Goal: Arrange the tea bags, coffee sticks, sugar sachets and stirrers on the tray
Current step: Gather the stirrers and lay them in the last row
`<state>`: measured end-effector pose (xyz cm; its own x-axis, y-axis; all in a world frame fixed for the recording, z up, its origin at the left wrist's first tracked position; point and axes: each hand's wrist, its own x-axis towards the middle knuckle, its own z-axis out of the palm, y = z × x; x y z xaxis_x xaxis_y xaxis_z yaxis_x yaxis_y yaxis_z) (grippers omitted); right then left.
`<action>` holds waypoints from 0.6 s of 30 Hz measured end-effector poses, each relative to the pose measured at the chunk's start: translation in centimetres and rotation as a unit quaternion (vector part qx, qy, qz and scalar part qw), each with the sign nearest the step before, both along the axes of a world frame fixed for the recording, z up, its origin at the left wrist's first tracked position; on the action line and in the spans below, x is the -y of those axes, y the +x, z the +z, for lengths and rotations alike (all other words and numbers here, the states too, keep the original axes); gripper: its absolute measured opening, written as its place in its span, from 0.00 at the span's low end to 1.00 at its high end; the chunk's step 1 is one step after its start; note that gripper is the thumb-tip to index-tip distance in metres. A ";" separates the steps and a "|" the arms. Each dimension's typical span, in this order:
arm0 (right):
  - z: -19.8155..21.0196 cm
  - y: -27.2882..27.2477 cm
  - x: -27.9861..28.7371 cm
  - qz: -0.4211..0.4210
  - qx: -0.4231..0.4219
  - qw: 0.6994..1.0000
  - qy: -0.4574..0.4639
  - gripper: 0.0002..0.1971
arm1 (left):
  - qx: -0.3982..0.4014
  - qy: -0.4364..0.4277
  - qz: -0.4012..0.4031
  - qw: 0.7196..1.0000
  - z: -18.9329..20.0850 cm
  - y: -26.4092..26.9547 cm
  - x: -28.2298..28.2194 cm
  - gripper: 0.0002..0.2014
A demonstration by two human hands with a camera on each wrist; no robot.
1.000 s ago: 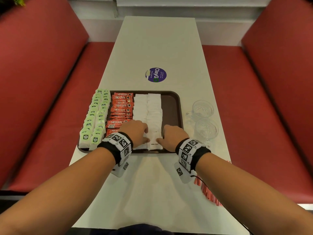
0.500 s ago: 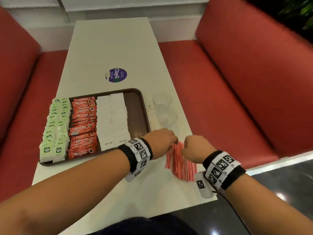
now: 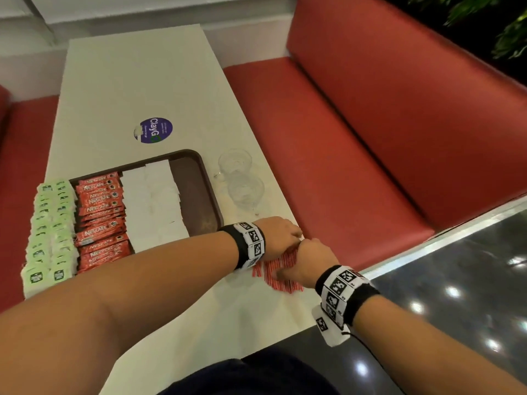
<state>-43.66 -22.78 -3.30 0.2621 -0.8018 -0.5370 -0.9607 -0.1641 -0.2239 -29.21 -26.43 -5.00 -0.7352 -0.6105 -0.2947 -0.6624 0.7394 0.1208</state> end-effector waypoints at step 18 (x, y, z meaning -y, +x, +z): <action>-1.4 4.8 1.2 0.216 0.039 0.975 -0.044 0.11 | 0.031 0.002 0.214 0.976 -1.6 6.0 -7.6 0.18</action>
